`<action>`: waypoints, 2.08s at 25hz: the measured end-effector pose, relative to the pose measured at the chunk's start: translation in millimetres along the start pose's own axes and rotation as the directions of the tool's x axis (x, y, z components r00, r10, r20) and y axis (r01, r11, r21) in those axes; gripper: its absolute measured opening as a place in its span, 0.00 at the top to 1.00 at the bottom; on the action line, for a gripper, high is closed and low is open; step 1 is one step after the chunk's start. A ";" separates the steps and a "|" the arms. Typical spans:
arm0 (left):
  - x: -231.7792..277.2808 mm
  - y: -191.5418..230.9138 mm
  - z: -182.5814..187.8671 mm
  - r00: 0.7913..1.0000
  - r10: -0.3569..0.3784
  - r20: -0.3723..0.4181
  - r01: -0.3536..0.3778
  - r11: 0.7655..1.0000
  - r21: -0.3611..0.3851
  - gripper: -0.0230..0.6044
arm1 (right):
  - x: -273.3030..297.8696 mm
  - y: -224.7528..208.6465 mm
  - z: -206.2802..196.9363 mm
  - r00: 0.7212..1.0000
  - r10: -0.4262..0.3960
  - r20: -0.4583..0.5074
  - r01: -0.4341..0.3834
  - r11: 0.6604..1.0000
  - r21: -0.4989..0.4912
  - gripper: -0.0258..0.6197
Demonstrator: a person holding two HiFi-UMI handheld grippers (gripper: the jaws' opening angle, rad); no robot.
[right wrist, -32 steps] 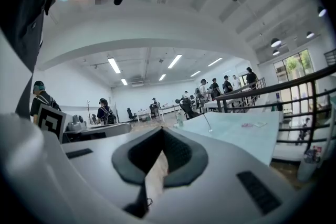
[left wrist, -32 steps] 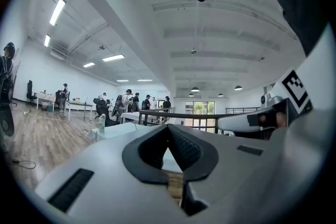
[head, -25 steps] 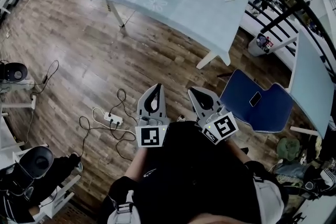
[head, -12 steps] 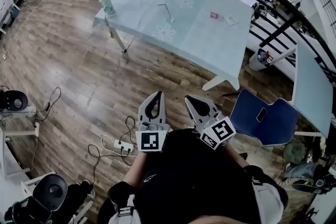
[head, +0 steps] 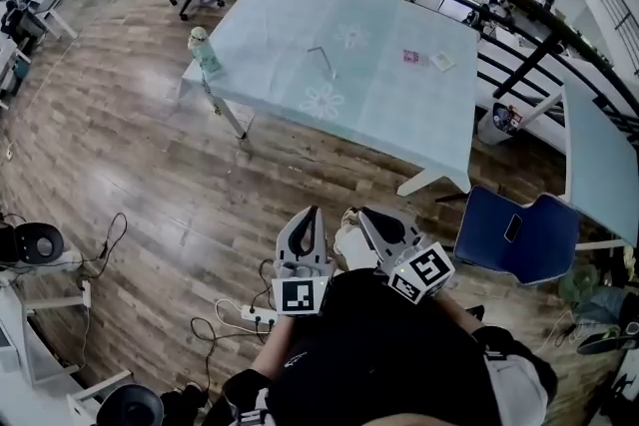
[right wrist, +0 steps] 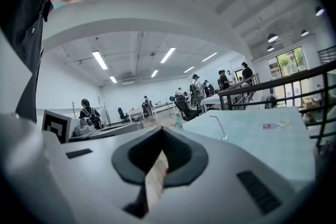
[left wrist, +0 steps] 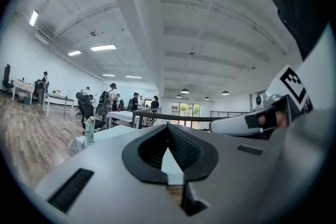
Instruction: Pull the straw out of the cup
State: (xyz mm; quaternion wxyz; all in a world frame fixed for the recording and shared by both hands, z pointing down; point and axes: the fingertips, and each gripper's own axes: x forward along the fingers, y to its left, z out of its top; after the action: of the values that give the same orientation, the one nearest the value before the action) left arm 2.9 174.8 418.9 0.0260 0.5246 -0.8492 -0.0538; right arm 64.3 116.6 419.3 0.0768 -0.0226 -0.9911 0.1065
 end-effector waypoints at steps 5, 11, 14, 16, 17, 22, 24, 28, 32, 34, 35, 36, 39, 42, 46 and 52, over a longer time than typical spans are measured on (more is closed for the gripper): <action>20.4 23.3 2.7 1.000 0.004 -0.011 -0.005 0.999 -0.038 0.95 | 34.7 -9.2 3.3 1.000 0.005 -0.020 -0.005 1.000 -0.007 0.95; 55.9 58.3 6.7 0.999 0.033 -0.007 -0.034 0.999 -0.041 0.95 | 92.7 -31.8 4.9 0.999 0.035 -0.036 -0.034 0.999 0.024 0.95; 79.1 75.1 -3.4 0.999 0.028 -0.041 -0.030 0.999 -0.040 0.95 | 122.7 -48.3 6.5 0.998 0.043 -0.044 -0.041 0.998 0.049 0.95; 102.2 86.9 -0.5 0.999 0.021 -0.047 -0.023 0.999 -0.036 0.95 | 140.8 -63.2 12.3 0.998 0.043 -0.042 -0.040 0.997 0.060 0.95; 115.7 92.9 4.5 0.999 0.020 -0.042 -0.021 0.999 -0.034 0.95 | 149.5 -72.1 15.7 0.998 0.040 -0.040 -0.038 0.997 0.064 0.95; 182.7 117.7 18.7 1.000 0.019 -0.011 -0.019 1.000 -0.016 0.95 | 188.5 -124.1 36.7 1.000 0.017 -0.018 -0.015 0.997 0.081 0.95; 206.8 122.1 21.8 1.000 0.016 -0.007 -0.016 1.000 -0.007 0.95 | 199.8 -144.1 49.1 1.000 0.007 0.002 -0.007 0.998 0.070 0.95; 247.7 121.2 17.7 1.000 -0.002 0.006 0.003 1.000 -0.014 0.95 | 210.2 -182.2 62.4 0.999 -0.048 0.013 0.047 0.996 0.073 0.95; 279.5 115.2 8.2 0.999 -0.041 -0.014 0.041 0.998 -0.042 0.95 | 204.1 -208.3 67.3 0.993 -0.120 0.015 0.118 0.989 0.088 0.95; 296.2 112.4 -5.2 0.996 -0.086 -0.032 0.086 0.996 -0.014 0.95 | 200.0 -223.7 68.9 0.985 -0.169 0.018 0.167 0.981 0.098 0.95; 304.1 111.5 -11.0 0.994 -0.104 -0.045 0.104 0.995 -0.010 0.95 | 197.7 -231.2 69.1 0.981 -0.196 0.017 0.193 0.976 0.106 0.95; 311.8 110.9 -14.5 0.991 -0.120 -0.057 0.119 0.993 -0.015 0.95 | 195.1 -237.9 68.3 0.975 -0.224 0.015 0.221 0.969 0.114 0.95; 334.9 109.9 -18.8 0.981 -0.179 -0.074 0.177 0.984 -0.032 0.95 | 187.6 -254.7 65.3 0.949 -0.315 0.005 0.312 0.941 0.128 0.95; 353.5 117.0 -38.1 0.971 -0.222 -0.085 0.221 0.975 -0.015 0.95 | 185.2 -269.5 66.8 0.915 -0.404 0.002 0.399 0.905 0.150 0.95; 378.5 135.8 -60.9 0.956 -0.265 -0.127 0.267 0.964 -0.007 0.95 | 188.8 -277.5 73.6 0.867 -0.498 -0.002 0.492 0.856 0.158 0.95; 412.3 146.9 -95.9 0.897 -0.398 -0.195 0.407 0.913 0.008 0.95 | 203.4 -281.2 76.5 0.785 -0.618 -0.045 0.615 0.770 0.167 0.95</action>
State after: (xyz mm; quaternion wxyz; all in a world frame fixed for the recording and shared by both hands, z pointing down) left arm -302.8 -134.7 526.6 0.0824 0.6919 -0.7172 0.0129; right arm -156.5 -161.4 435.7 0.1028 0.3107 -0.9312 0.1607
